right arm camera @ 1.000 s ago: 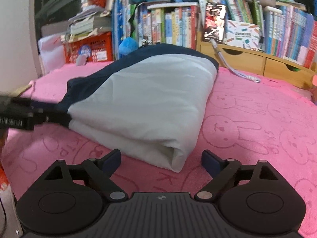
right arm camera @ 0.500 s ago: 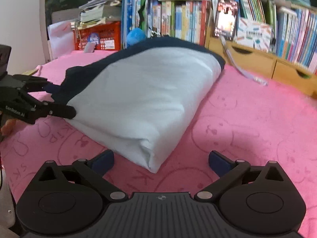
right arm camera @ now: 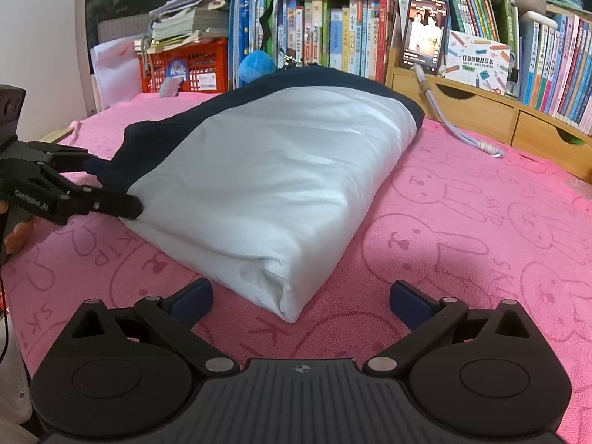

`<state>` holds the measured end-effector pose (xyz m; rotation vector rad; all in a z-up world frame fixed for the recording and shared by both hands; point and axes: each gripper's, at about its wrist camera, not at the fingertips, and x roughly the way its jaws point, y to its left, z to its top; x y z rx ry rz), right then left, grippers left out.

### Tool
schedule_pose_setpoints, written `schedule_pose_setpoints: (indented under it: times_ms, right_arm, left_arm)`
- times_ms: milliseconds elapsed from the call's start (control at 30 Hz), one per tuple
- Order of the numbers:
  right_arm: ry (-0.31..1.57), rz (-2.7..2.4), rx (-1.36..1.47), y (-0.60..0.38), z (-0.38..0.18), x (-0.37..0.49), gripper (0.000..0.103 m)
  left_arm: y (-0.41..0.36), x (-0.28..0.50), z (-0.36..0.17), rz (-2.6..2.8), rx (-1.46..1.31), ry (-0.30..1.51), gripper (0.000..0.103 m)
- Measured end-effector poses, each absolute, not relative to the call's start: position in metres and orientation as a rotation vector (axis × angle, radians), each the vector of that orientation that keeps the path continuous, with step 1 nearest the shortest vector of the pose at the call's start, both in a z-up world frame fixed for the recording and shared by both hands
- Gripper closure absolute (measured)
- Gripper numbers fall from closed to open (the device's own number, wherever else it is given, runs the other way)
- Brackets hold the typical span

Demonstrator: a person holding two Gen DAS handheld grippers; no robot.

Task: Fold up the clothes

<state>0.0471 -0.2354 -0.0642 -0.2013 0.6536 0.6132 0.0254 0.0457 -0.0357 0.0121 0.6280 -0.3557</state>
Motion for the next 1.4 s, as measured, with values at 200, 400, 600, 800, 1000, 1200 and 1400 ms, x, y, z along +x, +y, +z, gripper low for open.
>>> schedule_pose_setpoints:
  times_ms: [200,400,600,800,1000,1200,1400]
  right_arm:
    - [0.655,0.615,-0.201,-0.236,-0.064,0.048,0.000]
    - [0.655,0.617,-0.203,-0.236,-0.064,0.048,0.000]
    - [0.655,0.619,-0.204,-0.238,-0.064,0.049,0.000]
    - [0.655,0.619,-0.205,-0.238,-0.064,0.049,0.000]
    - [0.656,0.619,-0.205,-0.237,-0.064,0.049,0.000]
    - [0.656,0.618,-0.204,-0.237,-0.064,0.049,0.000]
    - [0.656,0.618,-0.205,-0.237,-0.064,0.049,0.000]
  left_arm:
    - [0.028,0.008,-0.044,-0.383,0.152,0.596,0.005]
    - [0.032,0.013,-0.046,-0.350,0.107,0.613,0.002]
    - [0.033,0.014,-0.047,-0.336,0.099,0.621,0.000]
    - [0.034,0.014,-0.047,-0.336,0.101,0.621,0.000]
    - [0.033,0.014,-0.046,-0.335,0.104,0.619,0.000]
    - [0.033,0.014,-0.046,-0.336,0.103,0.619,0.000]
    - [0.034,0.015,-0.046,-0.331,0.095,0.619,0.000]
